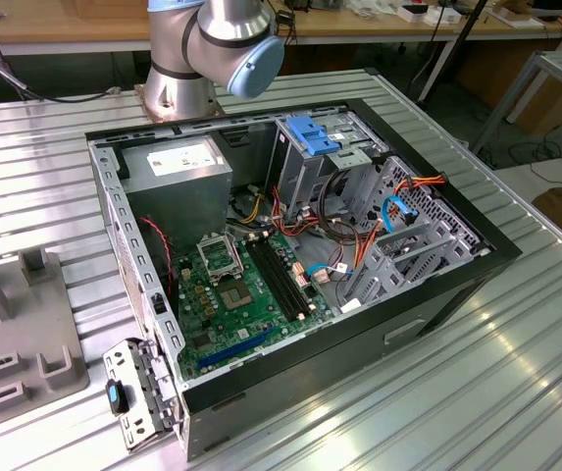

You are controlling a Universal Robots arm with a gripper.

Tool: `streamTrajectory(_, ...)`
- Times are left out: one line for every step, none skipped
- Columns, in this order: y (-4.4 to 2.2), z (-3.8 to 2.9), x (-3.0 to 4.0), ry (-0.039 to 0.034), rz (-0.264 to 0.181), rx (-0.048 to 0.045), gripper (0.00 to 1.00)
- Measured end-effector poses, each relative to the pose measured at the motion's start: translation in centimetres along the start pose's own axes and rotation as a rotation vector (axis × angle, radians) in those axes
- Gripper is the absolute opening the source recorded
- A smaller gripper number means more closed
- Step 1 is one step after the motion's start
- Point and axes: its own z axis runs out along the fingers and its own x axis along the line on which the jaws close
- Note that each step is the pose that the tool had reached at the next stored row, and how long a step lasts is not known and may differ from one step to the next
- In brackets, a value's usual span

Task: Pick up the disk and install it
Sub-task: 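Pick up the disk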

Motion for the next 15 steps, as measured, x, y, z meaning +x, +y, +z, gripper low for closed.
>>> streamTrajectory(0.00, -0.18, -0.01, 0.0000, 0.000, 0.0000, 0.37)
streamTrajectory(0.00, -0.43, -0.01, 0.0000, 0.000, -0.0001, 0.37)
streamTrajectory(0.00, -0.67, -0.01, 0.0000, 0.000, 0.0000, 0.37)
streamTrajectory(0.00, -0.85, -0.02, 0.0000, 0.000, -0.0001, 0.37)
streamTrajectory(0.00, -1.13, -0.03, 0.0000, 0.000, 0.0001, 0.37)
streamTrajectory(0.00, -1.41, -0.03, 0.0000, 0.000, 0.0000, 0.37)
streamTrajectory(0.01, -1.57, -0.03, 0.0000, 0.000, -0.0001, 0.37)
streamTrajectory(0.00, -1.82, -0.04, 0.0000, 0.000, 0.0001, 0.37)
streamTrajectory(0.00, -2.26, -0.05, 0.0000, 0.000, 0.0000, 0.37)
streamTrajectory(0.01, -2.64, -0.06, -0.0001, 0.000, 0.0000, 0.37)
streamTrajectory(0.01, -2.90, -0.07, -0.0001, 0.000, -0.0001, 0.37)
streamTrajectory(0.01, -3.21, -0.07, -0.0001, 0.000, -0.0001, 0.37)
streamTrajectory(0.01, -3.84, -0.09, -0.0002, 0.000, 0.0001, 0.37)
streamTrajectory(0.01, -4.32, -0.10, -0.0002, 0.000, 0.0000, 0.37)
streamTrajectory(0.01, -4.84, -0.11, -0.0002, 0.000, 0.0000, 0.37)
